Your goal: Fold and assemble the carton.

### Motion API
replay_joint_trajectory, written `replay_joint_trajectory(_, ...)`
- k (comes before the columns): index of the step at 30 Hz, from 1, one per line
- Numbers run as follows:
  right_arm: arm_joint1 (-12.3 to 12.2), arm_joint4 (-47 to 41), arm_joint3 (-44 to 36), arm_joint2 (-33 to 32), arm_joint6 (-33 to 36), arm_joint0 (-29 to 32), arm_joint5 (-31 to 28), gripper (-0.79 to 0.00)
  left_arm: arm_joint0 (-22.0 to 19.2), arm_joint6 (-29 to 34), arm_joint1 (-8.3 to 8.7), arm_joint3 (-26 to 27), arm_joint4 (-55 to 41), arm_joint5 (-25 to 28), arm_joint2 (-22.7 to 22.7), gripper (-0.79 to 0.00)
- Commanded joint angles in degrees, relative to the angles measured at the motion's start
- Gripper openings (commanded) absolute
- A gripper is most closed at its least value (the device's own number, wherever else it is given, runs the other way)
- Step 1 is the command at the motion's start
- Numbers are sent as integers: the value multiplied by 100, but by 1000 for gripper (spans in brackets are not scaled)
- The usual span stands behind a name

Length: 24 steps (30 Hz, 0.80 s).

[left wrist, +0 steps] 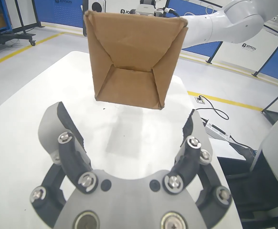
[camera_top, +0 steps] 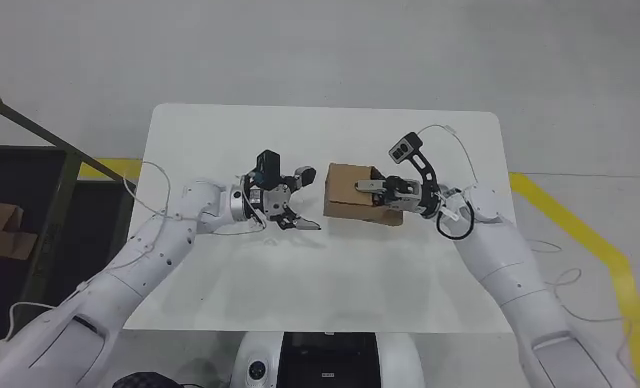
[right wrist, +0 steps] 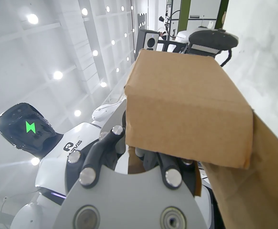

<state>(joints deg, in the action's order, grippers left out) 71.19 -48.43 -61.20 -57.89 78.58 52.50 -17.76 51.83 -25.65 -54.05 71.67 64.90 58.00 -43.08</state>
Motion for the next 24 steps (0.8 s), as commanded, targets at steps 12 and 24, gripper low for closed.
replay_joint_trajectory(12, 111, 119, -79, 221, -91, -11, 1, -785, -72, -615, -65, -88, 566, 0, 201, 0)
replay_joint_trajectory(24, 185, 177, -71, 310, -136, -20, -23, -785, -123, -561, -133, -242, 447, 0, 258, -179)
